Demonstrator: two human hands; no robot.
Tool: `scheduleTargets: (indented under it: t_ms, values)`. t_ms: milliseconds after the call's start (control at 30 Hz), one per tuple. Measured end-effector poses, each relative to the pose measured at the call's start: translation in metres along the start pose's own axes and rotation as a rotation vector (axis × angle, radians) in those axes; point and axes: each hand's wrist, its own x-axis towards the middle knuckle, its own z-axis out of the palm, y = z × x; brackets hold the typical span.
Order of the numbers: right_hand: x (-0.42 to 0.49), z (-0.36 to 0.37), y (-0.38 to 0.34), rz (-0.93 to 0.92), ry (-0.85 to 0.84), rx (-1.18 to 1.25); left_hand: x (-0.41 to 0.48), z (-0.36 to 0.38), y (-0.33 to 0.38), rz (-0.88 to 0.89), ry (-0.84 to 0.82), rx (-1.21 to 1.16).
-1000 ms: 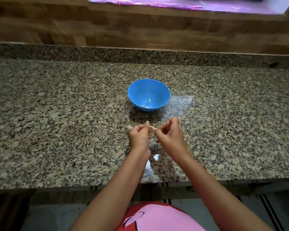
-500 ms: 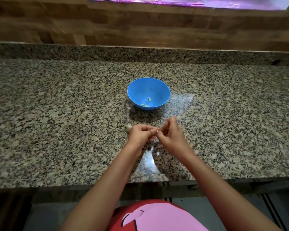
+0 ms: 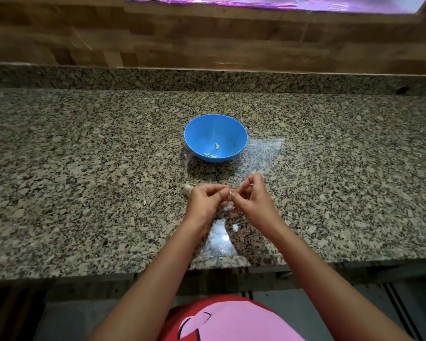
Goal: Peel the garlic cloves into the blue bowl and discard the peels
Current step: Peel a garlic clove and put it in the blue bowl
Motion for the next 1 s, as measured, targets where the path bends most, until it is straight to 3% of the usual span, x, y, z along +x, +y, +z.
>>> scheduleTargets:
  t_ms: [133,267,400,700,767,900,1000]
  values:
    - [0.001,-0.001,0.003,-0.02,-0.006,-0.03,0.0,-0.001,-0.004,0.023,-0.071,0.001]
    - [0.003,-0.002,0.007,0.004,0.006,-0.015,0.002,0.0,-0.005,-0.01,0.005,-0.076]
    - [0.005,-0.008,0.018,0.087,0.018,-0.127,0.008,-0.006,-0.005,-0.047,0.147,-0.184]
    - [0.016,0.001,0.015,0.035,-0.044,-0.49,0.007,-0.009,-0.008,-0.142,0.096,-0.233]
    - [0.019,0.002,0.017,0.042,-0.018,-0.431,0.008,-0.01,-0.007,-0.143,0.098,-0.247]
    - [0.016,0.004,0.015,0.16,-0.049,-0.027,0.006,-0.008,-0.008,-0.127,0.104,-0.244]
    - [0.014,0.007,0.015,0.157,-0.022,0.065,0.004,-0.008,-0.01,-0.112,0.1,-0.225]
